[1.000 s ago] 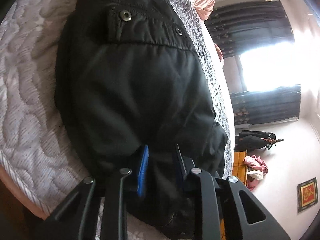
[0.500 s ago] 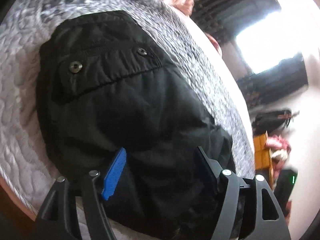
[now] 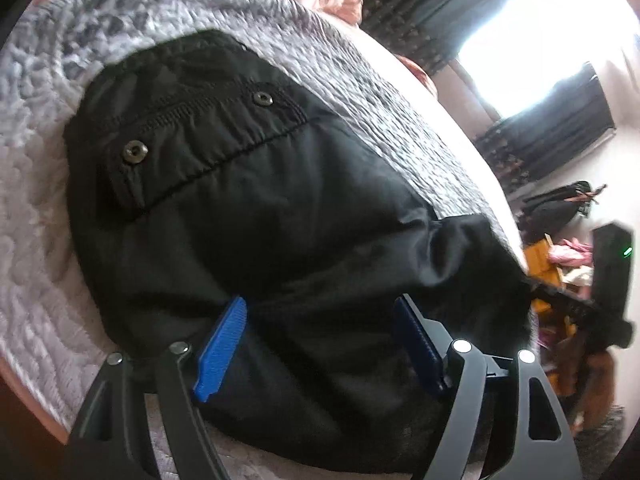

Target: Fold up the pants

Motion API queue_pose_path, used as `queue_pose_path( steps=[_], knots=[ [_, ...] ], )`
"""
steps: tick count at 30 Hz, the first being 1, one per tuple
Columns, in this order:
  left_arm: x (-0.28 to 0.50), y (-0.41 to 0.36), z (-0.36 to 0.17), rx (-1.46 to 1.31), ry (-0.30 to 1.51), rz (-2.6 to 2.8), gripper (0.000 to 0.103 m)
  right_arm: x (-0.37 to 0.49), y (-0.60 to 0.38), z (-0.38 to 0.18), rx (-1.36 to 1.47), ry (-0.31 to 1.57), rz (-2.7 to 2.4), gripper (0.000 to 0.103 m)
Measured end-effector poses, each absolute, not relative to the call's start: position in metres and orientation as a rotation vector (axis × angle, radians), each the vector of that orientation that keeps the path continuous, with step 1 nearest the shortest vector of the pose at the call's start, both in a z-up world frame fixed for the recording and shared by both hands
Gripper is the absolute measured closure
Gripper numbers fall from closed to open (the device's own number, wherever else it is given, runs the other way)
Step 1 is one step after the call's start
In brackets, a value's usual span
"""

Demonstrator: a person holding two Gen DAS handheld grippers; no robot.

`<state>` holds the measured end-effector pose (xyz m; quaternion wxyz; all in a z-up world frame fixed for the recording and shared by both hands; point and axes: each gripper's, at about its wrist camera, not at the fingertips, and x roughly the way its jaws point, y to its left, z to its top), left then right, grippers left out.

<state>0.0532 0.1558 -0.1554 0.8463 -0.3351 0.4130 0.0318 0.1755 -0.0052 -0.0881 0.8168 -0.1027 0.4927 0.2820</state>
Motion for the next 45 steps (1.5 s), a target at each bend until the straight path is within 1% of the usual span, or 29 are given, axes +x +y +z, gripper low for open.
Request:
queue_pose_path(
  steps=[1,2,3,4,5,6,7,9,11,15,20,23,27,30,32,33,34,35,36,38,39,40,43,45],
  knots=[
    [0.051,0.153,-0.154,-0.677,0.857,0.103,0.026,0.173,0.007,-0.094,-0.302,1.013,0.566,0.095],
    [0.049,0.151,-0.153,-0.651,0.851,0.123,0.026,0.173,0.015,-0.105,-0.36,1.021,0.537,0.095],
    [0.047,0.149,-0.152,-0.631,0.851,0.133,0.026,0.175,0.021,-0.122,-0.392,1.072,0.515,0.094],
    [0.045,0.148,-0.151,-0.625,0.854,0.136,0.026,0.176,0.022,-0.135,-0.396,1.102,0.508,0.09],
    [0.043,0.148,-0.149,-0.619,0.859,0.14,0.026,0.175,0.021,-0.14,-0.391,1.103,0.502,0.09],
    [0.04,0.15,-0.145,-0.616,0.868,0.147,0.026,0.17,0.018,-0.137,-0.367,1.08,0.502,0.086],
    [0.037,0.154,-0.143,-0.622,0.869,0.149,0.026,0.166,0.015,-0.132,-0.332,1.065,0.52,0.07],
    [0.028,0.162,-0.135,-0.655,0.859,0.132,0.026,0.152,0.005,-0.114,-0.25,1.016,0.558,0.048],
    [0.023,0.167,-0.13,-0.681,0.877,0.109,0.026,0.128,-0.011,-0.095,-0.184,0.962,0.576,0.047],
    [0.01,0.154,-0.12,-0.751,0.912,0.007,0.026,0.071,-0.057,-0.084,-0.023,0.977,0.58,0.047],
    [0.01,0.096,-0.139,-0.872,1.042,-0.221,0.026,-0.004,-0.103,-0.103,0.096,1.017,0.512,0.047],
    [0.013,0.061,-0.153,-0.918,1.098,-0.308,0.026,-0.036,-0.129,-0.123,0.263,1.08,0.505,0.047],
    [0.024,0.036,-0.154,-0.865,1.1,-0.343,0.026,-0.061,-0.159,-0.153,0.438,1.148,0.468,0.046],
    [0.038,0.017,-0.153,-0.767,1.094,-0.348,0.026,-0.066,-0.177,-0.173,0.569,1.184,0.445,0.046],
    [0.039,0.01,-0.153,-0.702,1.07,-0.332,0.026,-0.061,-0.193,-0.184,0.685,1.167,0.418,0.042],
    [0.04,0.008,-0.151,-0.672,1.061,-0.321,0.026,-0.06,-0.197,-0.187,0.713,1.163,0.406,0.037],
    [0.04,0.007,-0.154,-0.641,1.067,-0.306,0.026,-0.055,-0.203,-0.192,0.755,1.157,0.392,0.037],
    [0.042,0.007,-0.156,-0.636,1.075,-0.303,0.026,-0.052,-0.207,-0.196,0.788,1.155,0.394,0.038],
    [0.042,0.007,-0.158,-0.636,1.079,-0.299,0.026,-0.05,-0.209,-0.198,0.81,1.153,0.396,0.04],
    [0.042,0.007,-0.159,-0.632,1.082,-0.301,0.026,-0.048,-0.213,-0.197,0.809,1.145,0.372,0.06],
    [0.042,0.003,-0.158,-0.629,1.082,-0.302,0.026,-0.049,-0.214,-0.196,0.784,1.145,0.364,0.087],
    [0.042,0.002,-0.158,-0.625,1.082,-0.303,0.026,-0.05,-0.215,-0.19,0.74,1.138,0.354,0.103],
    [0.041,-0.004,-0.157,-0.601,1.082,-0.298,0.026,-0.057,-0.22,-0.172,0.686,1.075,0.353,0.103],
    [0.043,-0.01,-0.157,-0.566,1.083,-0.296,0.026,-0.058,-0.223,-0.17,0.617,1.115,0.278,0.103]
  ],
)
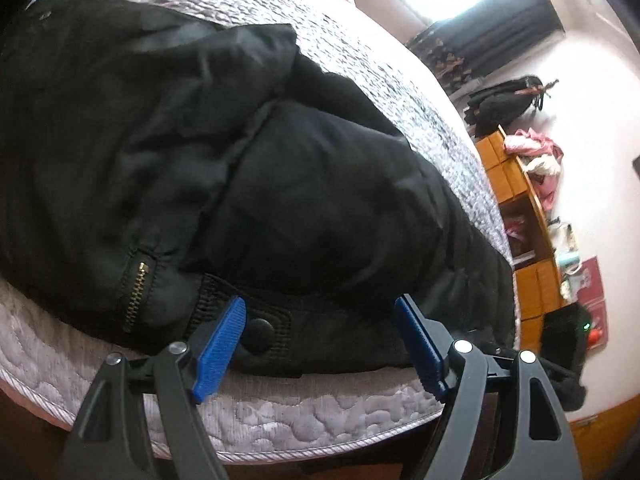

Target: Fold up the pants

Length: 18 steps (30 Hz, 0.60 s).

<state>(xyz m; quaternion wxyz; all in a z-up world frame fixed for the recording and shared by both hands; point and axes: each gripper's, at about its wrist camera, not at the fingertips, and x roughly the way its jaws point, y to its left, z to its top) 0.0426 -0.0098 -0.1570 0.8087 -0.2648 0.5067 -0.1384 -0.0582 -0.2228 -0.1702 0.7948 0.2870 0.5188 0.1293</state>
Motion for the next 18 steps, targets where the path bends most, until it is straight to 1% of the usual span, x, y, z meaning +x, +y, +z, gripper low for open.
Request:
queue_pose_path(
  steps=[2,3,5,6,7,8,9,10,15,18],
  knots=[
    [0.046,-0.021,-0.157,-0.527,1.084,-0.288,0.026,-0.058,-0.226,-0.177,0.584,1.135,0.252,0.103],
    [0.045,-0.023,-0.154,-0.513,1.084,-0.282,0.026,-0.059,-0.229,-0.178,0.59,1.138,0.258,0.098],
    [0.044,-0.029,-0.148,-0.471,1.077,-0.279,0.025,-0.064,-0.234,-0.181,0.657,1.146,0.276,0.086],
    [0.044,-0.031,-0.145,-0.453,1.069,-0.282,0.025,-0.064,-0.234,-0.182,0.677,1.145,0.285,0.074],
    [0.044,-0.036,-0.141,-0.446,1.061,-0.304,0.025,-0.066,-0.235,-0.182,0.691,1.149,0.289,0.068],
    [0.045,-0.041,-0.138,-0.445,1.055,-0.325,0.025,-0.069,-0.242,-0.185,0.696,1.155,0.29,0.066],
    [0.047,-0.048,-0.135,-0.44,1.051,-0.34,0.024,-0.073,-0.243,-0.187,0.703,1.162,0.294,0.06],
    [0.049,-0.055,-0.132,-0.421,1.049,-0.354,0.023,-0.075,-0.243,-0.188,0.713,1.163,0.294,0.057],
    [0.065,-0.083,-0.136,-0.374,1.058,-0.39,0.023,-0.079,-0.254,-0.205,0.824,1.198,0.261,0.057],
    [0.071,-0.092,-0.148,-0.328,1.085,-0.369,0.02,-0.081,-0.268,-0.211,0.873,1.215,0.237,0.057]
  ],
)
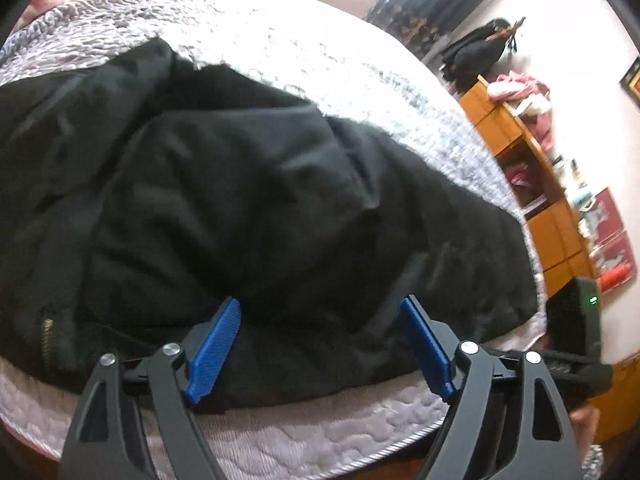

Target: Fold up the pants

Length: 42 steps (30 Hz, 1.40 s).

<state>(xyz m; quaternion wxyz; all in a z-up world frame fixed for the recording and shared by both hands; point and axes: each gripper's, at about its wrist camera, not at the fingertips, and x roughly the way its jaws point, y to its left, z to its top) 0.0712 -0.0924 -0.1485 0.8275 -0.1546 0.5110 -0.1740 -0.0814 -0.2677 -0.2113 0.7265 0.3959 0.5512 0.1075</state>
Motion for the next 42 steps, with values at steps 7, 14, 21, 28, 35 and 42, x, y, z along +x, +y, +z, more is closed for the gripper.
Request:
queue_pose_path(
  steps=[7,14,21,28,35,42],
  knots=[
    [0.077,-0.078,-0.163,-0.407,1.123,-0.368,0.023,-0.077,-0.283,-0.218,0.925,1.202,0.206,0.061],
    [0.071,-0.069,-0.161,-0.447,1.124,-0.362,0.023,-0.079,-0.283,-0.2,0.787,1.143,0.21,0.098],
    [0.072,-0.087,-0.159,-0.359,1.131,-0.341,0.021,-0.077,-0.288,-0.221,0.76,1.212,0.182,0.098],
    [0.068,-0.139,-0.13,-0.259,1.109,-0.429,0.021,-0.106,-0.336,-0.182,0.701,1.104,0.137,0.056],
    [0.075,-0.202,-0.141,-0.167,1.138,-0.477,0.02,-0.173,-0.463,-0.175,0.797,0.992,-0.17,0.049],
    [0.078,-0.212,-0.157,-0.114,1.13,-0.432,0.015,-0.196,-0.544,-0.211,0.866,0.972,-0.25,0.038]
  ],
)
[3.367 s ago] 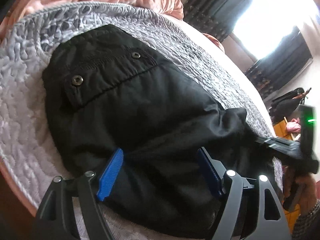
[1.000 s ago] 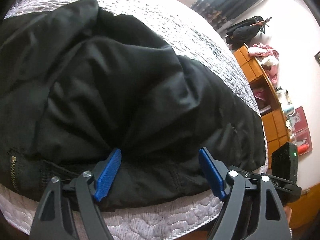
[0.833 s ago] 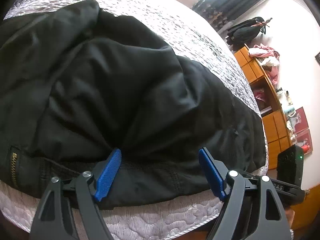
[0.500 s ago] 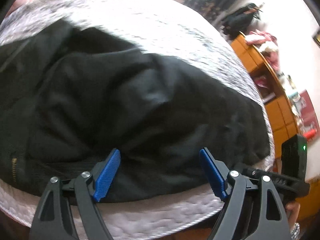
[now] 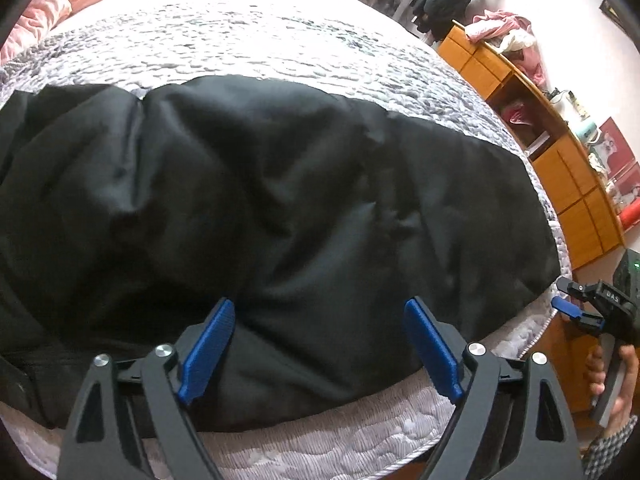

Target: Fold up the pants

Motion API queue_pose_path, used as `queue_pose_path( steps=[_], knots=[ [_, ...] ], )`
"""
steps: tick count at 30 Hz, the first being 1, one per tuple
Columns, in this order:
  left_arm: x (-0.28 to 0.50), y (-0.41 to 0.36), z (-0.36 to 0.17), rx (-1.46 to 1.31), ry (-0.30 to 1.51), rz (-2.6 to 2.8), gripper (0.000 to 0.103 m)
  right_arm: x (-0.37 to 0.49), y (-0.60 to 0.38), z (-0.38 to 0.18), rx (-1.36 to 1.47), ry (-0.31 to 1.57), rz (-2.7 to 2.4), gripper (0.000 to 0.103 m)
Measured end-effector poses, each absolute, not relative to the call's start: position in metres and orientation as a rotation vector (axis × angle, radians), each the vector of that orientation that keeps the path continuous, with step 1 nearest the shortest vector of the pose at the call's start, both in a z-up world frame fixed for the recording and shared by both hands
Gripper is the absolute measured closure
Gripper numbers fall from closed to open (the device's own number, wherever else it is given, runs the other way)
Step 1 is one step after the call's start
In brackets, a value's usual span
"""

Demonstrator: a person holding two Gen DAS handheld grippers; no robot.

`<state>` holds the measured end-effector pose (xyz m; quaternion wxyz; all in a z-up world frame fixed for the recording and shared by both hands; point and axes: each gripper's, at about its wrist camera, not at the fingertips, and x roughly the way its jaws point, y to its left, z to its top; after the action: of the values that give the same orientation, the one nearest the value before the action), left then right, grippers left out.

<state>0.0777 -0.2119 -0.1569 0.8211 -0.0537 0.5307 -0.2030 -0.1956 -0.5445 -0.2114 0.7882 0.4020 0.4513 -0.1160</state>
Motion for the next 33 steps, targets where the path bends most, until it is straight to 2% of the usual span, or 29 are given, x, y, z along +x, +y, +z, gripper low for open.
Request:
queue_pose_path(
  steps=[8,12,15,16,18,24,27,29,33],
  knots=[
    [0.074,-0.21,-0.153,-0.162,1.135,-0.429,0.012,-0.166,-0.537,-0.224,0.871,0.894,-0.186,0.036],
    [0.074,-0.199,-0.151,-0.199,1.143,-0.417,0.012,-0.154,-0.543,-0.228,0.929,0.842,-0.125,0.04],
    [0.074,-0.177,-0.146,-0.231,1.116,-0.36,0.012,-0.147,-0.548,-0.229,0.981,0.818,-0.091,0.06],
    [0.075,-0.168,-0.145,-0.243,1.105,-0.34,0.012,-0.146,-0.549,-0.226,0.992,0.811,-0.076,0.07],
    [0.079,-0.154,-0.146,-0.24,1.097,-0.305,0.013,-0.141,-0.552,-0.213,0.996,0.791,-0.032,0.079],
    [0.091,-0.157,-0.151,-0.272,1.1,-0.314,0.013,-0.129,-0.551,-0.117,0.855,0.644,0.064,0.086],
    [0.094,-0.178,-0.147,-0.247,1.073,-0.388,0.013,-0.14,-0.563,-0.094,0.827,0.585,0.003,0.086],
    [0.095,-0.191,-0.151,-0.213,1.076,-0.417,0.013,-0.147,-0.572,-0.104,0.815,0.615,-0.089,0.086],
    [0.09,-0.214,-0.16,-0.105,1.068,-0.425,0.011,-0.146,-0.587,-0.183,0.853,0.852,-0.265,0.086]
  ],
)
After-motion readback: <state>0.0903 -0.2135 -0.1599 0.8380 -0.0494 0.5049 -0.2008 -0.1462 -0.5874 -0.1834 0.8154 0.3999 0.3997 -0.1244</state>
